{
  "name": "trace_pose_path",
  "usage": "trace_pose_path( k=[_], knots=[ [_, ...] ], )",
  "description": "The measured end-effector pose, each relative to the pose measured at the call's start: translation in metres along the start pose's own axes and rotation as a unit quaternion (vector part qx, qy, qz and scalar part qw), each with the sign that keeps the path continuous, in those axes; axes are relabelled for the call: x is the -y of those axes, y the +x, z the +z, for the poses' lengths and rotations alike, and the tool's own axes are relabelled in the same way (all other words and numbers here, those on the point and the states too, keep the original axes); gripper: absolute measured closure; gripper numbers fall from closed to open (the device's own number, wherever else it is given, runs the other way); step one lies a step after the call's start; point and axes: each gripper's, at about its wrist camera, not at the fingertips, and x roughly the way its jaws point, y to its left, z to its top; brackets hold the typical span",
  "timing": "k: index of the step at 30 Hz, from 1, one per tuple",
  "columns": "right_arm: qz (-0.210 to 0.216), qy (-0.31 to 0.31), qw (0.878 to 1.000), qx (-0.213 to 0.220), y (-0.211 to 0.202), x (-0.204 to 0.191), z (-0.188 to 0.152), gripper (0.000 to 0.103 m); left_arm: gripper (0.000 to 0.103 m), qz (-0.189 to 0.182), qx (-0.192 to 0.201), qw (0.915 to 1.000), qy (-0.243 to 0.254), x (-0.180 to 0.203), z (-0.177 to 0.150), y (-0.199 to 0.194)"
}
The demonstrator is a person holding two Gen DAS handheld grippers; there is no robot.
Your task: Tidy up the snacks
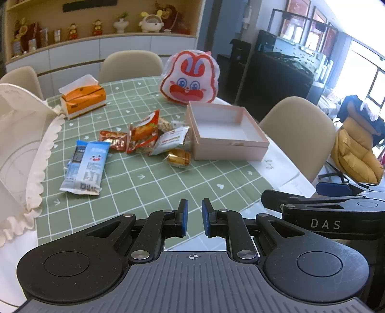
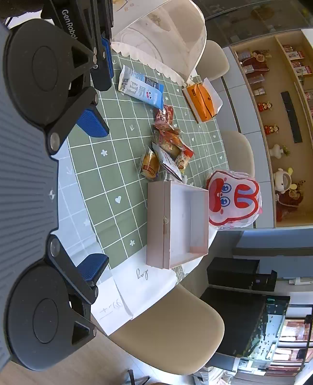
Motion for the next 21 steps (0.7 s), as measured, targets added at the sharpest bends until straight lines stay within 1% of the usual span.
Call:
trace_pose_path(
  k=[21],
  knots=[
    [0.005, 0.004, 1.000, -0.003, 0.0026, -0.0005, -0.0014, 0.000, 0.086, -0.003, -0.005, 1.0000, 0.003, 0.0030, -0.0028, 0.0035]
  ],
)
